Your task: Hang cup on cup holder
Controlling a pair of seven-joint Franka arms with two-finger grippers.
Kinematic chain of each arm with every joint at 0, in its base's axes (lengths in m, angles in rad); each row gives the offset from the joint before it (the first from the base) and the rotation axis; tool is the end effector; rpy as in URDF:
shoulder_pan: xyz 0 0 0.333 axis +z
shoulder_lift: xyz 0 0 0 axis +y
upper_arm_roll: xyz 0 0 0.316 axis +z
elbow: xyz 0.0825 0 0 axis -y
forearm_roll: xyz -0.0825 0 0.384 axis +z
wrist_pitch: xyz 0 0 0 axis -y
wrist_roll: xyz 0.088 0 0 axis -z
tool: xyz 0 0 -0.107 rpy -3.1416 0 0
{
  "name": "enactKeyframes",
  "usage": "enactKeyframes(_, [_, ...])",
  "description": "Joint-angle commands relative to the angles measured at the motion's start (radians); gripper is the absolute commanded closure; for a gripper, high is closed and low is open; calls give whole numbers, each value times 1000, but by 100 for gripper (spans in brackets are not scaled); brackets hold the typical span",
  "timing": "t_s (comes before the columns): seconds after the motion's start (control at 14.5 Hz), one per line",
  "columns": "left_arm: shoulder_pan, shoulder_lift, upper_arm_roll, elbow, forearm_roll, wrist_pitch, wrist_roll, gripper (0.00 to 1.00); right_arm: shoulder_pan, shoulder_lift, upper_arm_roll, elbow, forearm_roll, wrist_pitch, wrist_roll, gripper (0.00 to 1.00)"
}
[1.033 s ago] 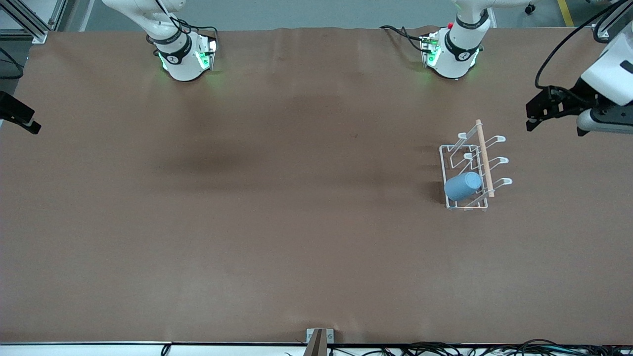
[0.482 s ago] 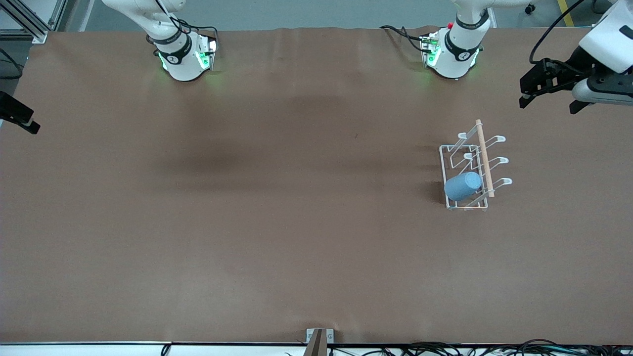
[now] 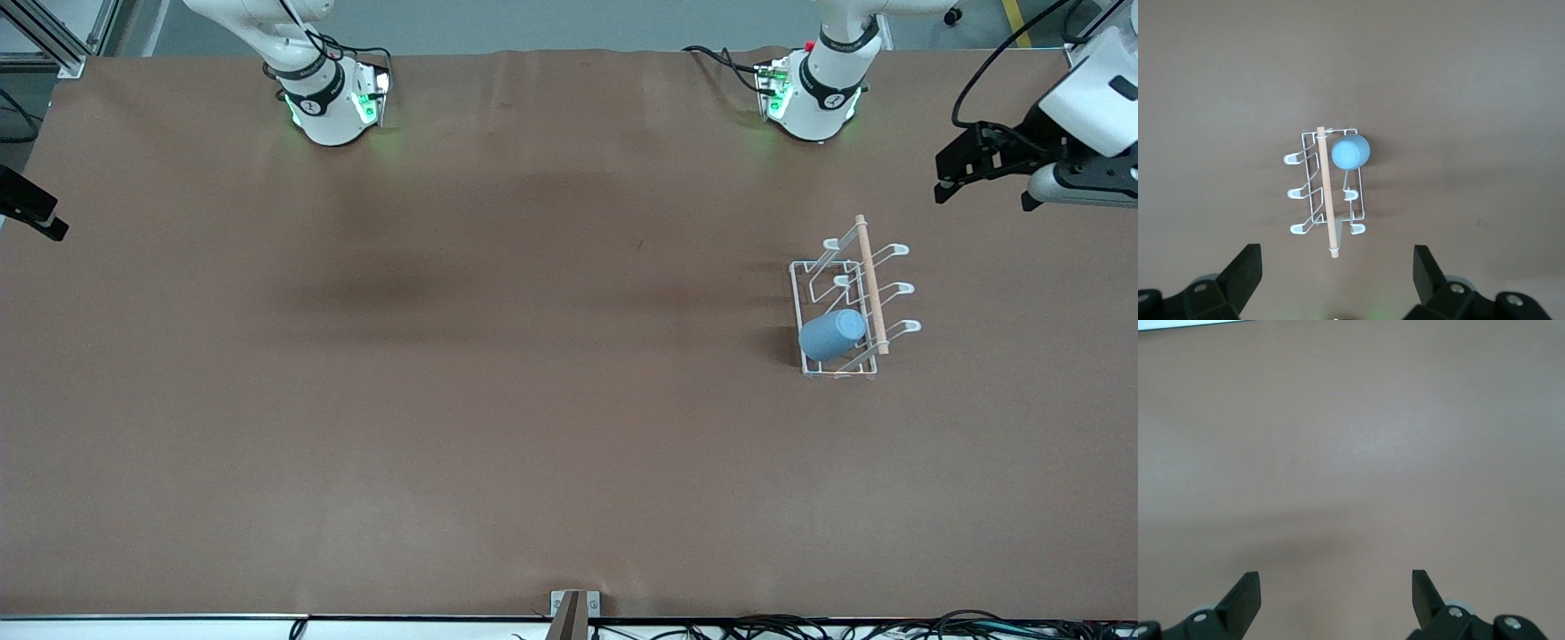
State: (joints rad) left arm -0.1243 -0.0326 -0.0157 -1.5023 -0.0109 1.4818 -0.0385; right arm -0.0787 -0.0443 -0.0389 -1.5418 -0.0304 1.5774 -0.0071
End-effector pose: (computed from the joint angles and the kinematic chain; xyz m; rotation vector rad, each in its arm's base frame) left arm 0.5297 -0.0761 0.6664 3.1260 -0.1604 0.0174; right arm 0.5374 -0.0673 0.6631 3.1008 -0.1731 0.1211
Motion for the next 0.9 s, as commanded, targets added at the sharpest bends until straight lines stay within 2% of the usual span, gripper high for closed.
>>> enactKeyframes(0.0, [-5, -16, 10, -26, -3, 29, -3, 0, -4, 0, 2, 11, -13, -2, 15, 0])
enactKeyframes(0.21, [-2, -18, 8, -30, 0, 32, -3, 0, -52, 0, 46, 12, -3, -2, 21, 0])
enactKeyframes(0.41, [6, -21, 3, -32, 3, 32, -4, 0, -35, 0, 42, 12, -5, -2, 22, 0])
enactKeyframes(0.55, [8, -21, 2, -32, 3, 32, -4, 0, -6, 1, 16, 12, -8, -5, 22, 0])
enactKeyframes(0.83, [9, -21, 2, -32, 3, 32, -7, 0, -10, 1, 14, 11, -6, -5, 21, 0])
